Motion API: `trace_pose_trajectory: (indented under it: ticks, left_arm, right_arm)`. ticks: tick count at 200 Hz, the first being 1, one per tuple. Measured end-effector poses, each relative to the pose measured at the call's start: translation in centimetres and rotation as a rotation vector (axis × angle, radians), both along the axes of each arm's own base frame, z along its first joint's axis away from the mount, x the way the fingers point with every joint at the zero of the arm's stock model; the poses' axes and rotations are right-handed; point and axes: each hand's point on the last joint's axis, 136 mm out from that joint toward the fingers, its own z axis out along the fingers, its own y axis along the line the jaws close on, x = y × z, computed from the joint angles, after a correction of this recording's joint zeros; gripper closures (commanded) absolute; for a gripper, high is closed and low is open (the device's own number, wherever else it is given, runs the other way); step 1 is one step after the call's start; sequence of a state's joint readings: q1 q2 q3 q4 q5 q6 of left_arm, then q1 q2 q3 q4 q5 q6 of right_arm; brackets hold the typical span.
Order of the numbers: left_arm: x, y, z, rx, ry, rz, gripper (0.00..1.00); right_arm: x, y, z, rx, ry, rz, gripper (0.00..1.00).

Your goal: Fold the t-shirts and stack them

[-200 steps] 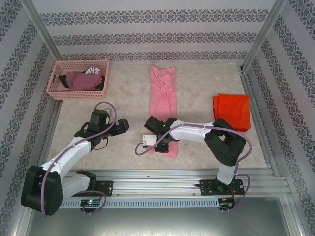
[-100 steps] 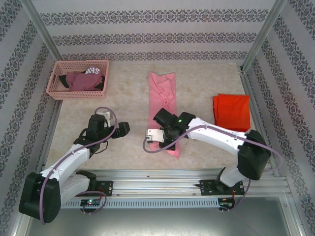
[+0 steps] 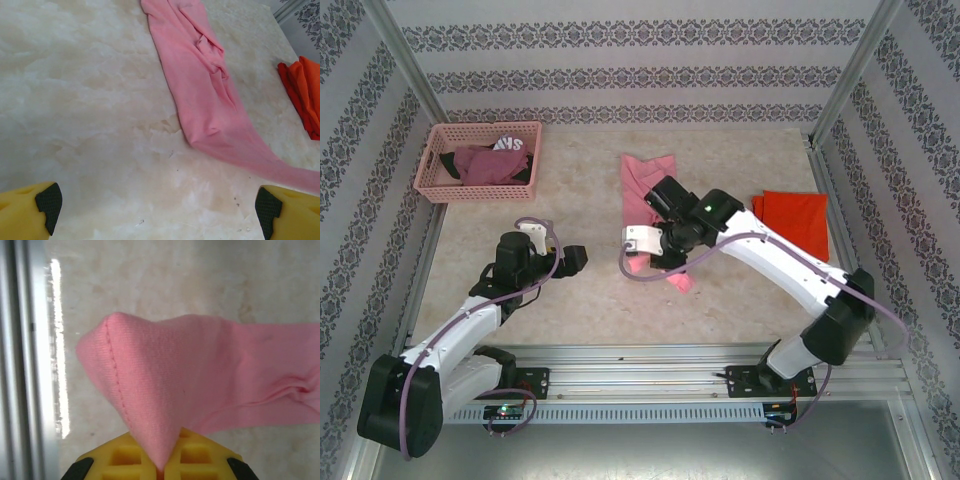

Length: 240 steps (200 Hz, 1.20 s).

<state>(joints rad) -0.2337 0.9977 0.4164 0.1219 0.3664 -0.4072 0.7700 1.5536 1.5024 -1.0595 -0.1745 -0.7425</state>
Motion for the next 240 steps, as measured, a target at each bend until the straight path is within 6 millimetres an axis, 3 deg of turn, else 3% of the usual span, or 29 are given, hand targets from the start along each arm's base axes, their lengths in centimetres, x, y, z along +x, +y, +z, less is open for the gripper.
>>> trace_pose_trajectory:
  ticks: [46, 89, 125, 176, 240]
  left_arm:
    - [-0.1, 0.0, 0.7, 0.012, -0.034, -0.011, 0.0]
    - [-0.2, 0.2, 1.9, 0.019, -0.082, -0.015, 0.0]
    - [-0.4, 0.3, 2.0, 0.023, -0.091, -0.01, 0.0]
    - [-0.5, 0.5, 1.7, 0.03, -0.081, -0.004, 0.0]
    - [-0.4, 0.6, 1.6, 0.033, -0.081, 0.002, 0.0]
  right_arm:
    - [6.4, 0.6, -2.5, -0.107, -0.065, -0.034, 1.0]
    - [9.8, 1.5, -2.5, -0.1, -0.1, -0.04, 1.0]
    - [11.8, 1.7, -2.7, -0.087, -0.107, -0.054, 1.0]
    - [14.5, 1.5, -5.1, -0.101, -0.08, -0.081, 1.0]
    - [15.7, 2.6, -6.8, -0.079, -0.049, -0.081, 1.0]
